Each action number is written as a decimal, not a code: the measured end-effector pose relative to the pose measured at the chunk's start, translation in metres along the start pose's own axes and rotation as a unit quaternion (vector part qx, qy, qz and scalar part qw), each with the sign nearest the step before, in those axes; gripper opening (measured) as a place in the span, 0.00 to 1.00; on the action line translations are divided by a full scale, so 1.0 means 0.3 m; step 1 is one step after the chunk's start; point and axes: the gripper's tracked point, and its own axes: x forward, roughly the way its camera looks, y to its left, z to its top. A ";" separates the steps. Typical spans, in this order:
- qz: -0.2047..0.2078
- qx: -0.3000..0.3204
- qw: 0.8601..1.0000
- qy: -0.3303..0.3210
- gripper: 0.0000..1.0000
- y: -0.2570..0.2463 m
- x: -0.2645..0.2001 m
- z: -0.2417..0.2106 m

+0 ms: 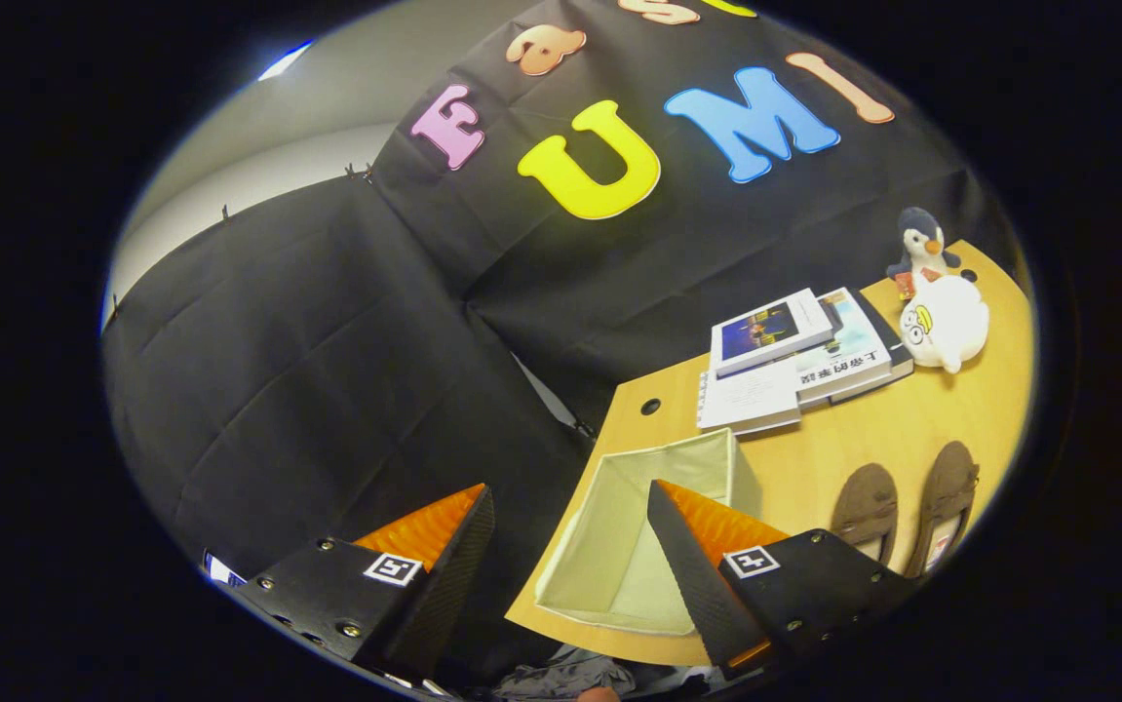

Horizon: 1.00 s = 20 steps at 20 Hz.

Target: Open the storage box then place both shoes into the box .Put the left shoe in first, then the right shoe, with the right side of both shoes facing outward in a uniform manner.

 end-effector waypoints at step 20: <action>-0.167 -0.088 0.980 0.058 0.97 -0.629 -0.128 -0.152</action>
